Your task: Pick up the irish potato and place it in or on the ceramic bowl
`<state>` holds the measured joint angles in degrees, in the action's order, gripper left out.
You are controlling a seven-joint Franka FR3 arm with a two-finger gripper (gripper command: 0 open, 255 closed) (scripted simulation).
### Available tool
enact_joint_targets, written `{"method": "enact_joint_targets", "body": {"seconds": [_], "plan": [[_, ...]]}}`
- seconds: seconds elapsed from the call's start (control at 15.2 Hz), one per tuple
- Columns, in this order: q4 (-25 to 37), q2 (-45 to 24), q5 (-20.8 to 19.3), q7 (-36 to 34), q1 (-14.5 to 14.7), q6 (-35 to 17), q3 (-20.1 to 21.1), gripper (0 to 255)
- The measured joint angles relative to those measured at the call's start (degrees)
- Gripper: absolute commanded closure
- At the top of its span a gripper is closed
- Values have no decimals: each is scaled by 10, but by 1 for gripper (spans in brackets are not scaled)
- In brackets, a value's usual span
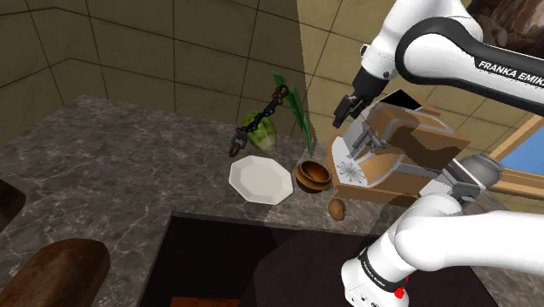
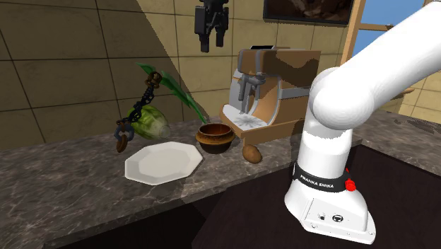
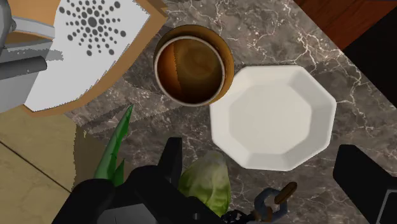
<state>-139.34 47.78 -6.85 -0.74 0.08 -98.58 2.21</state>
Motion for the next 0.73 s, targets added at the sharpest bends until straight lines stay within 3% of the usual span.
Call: {"method": "enact_joint_targets", "body": {"seconds": [0.73], "plan": [[-130,-32,-19,-62,-43,-93,-8,0]]}}
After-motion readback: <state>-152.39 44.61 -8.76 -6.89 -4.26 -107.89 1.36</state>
